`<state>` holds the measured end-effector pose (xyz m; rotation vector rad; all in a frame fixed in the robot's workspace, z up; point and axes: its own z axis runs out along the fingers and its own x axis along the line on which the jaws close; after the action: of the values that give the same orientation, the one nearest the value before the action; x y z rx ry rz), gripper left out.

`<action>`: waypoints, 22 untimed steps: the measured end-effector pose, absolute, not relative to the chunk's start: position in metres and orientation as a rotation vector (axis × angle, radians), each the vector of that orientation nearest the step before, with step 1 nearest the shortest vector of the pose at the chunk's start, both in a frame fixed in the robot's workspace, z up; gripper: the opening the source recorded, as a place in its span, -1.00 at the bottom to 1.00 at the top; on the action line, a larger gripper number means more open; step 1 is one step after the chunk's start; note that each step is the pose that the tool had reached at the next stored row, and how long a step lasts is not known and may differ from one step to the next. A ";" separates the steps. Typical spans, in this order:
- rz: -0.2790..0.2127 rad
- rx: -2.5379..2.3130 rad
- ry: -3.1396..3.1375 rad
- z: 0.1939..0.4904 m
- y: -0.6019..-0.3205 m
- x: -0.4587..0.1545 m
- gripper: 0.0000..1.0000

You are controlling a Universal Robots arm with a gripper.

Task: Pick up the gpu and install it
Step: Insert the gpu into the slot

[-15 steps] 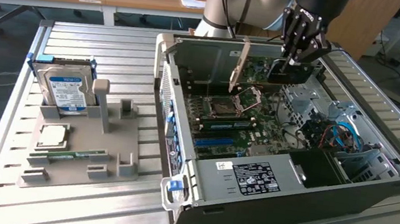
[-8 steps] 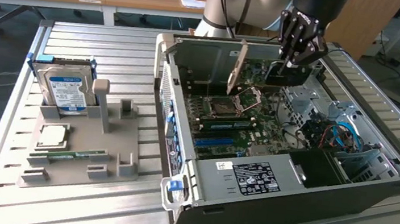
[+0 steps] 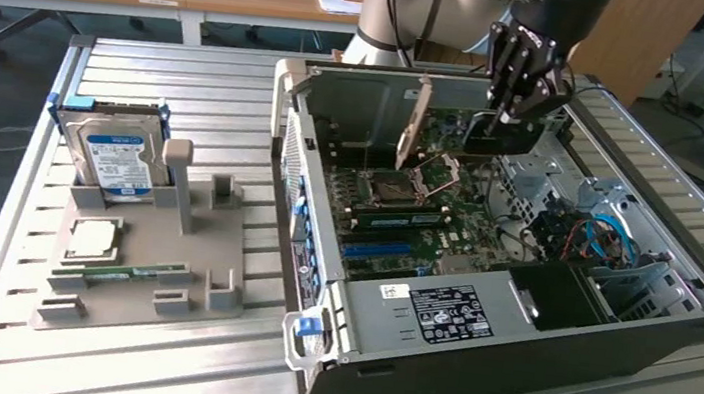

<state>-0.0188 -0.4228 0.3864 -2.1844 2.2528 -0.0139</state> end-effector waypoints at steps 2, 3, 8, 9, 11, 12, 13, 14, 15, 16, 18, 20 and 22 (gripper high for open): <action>-0.014 -2.185 2.252 0.386 -0.423 -0.020 -0.47; -0.014 -2.186 2.251 0.385 -0.423 -0.020 -0.47; -0.014 -2.189 2.248 0.382 -0.423 -0.023 -0.47; -0.014 -2.189 2.248 0.382 -0.423 -0.024 -0.47; -0.014 -2.190 2.247 0.381 -0.423 -0.025 -0.47; -0.014 -2.191 2.246 0.381 -0.423 -0.025 -0.47; -0.014 -2.192 2.246 0.380 -0.423 -0.026 -0.47; -0.014 -2.192 2.245 0.380 -0.423 -0.026 -0.47; -0.014 -2.193 2.245 0.379 -0.423 -0.026 -0.47; -0.014 -2.193 2.244 0.378 -0.423 -0.027 -0.47; -0.014 -2.194 2.243 0.375 -0.423 -0.027 -0.47; -0.014 -2.200 2.238 0.365 -0.430 -0.027 -0.47; -0.014 -2.201 2.236 0.363 -0.433 -0.027 -0.47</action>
<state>-0.0272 -0.4327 0.3634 -2.2014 2.2361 -0.0139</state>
